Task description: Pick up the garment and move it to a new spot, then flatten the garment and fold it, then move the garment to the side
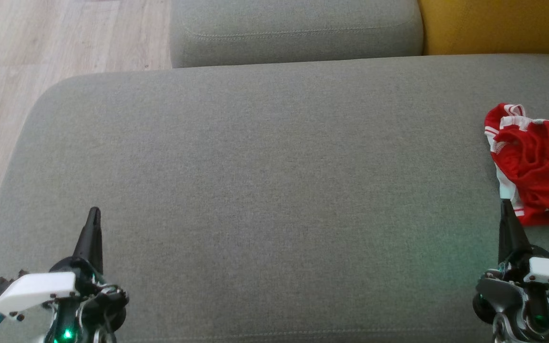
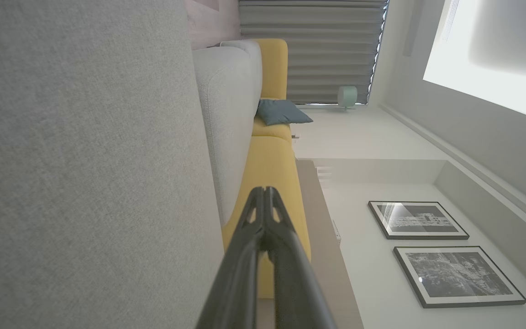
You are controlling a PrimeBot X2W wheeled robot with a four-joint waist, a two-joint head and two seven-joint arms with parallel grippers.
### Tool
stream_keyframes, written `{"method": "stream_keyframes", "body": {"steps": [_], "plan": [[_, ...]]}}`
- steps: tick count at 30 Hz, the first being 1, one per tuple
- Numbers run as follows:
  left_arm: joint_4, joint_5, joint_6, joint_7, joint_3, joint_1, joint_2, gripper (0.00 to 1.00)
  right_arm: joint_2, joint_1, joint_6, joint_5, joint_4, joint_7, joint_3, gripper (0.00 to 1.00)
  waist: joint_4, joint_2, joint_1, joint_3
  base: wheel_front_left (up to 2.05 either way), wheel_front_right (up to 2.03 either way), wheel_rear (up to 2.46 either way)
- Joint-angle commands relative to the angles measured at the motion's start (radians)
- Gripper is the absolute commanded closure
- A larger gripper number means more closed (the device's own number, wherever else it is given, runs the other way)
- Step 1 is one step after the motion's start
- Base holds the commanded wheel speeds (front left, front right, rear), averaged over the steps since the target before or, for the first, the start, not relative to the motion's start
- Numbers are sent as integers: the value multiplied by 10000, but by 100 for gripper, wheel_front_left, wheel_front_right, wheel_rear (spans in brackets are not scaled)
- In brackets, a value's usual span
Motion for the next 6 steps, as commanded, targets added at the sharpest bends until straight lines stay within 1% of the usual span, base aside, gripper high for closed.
{"method": "stream_keyframes", "body": {"steps": [1, 6], "plan": [[-295, 8, -73, 41, 333, -556, 67, 100, -81, -536, -7, -49, -310, 88, 157, 100, 0, 0, 0, 0, 0, 0, 0], [-295, 13, -73, 46, 339, -557, 63, 100, -72, -537, -7, -60, -309, 98, 144, 100, 0, 0, 0, 0, 0, 0, 0]]}}
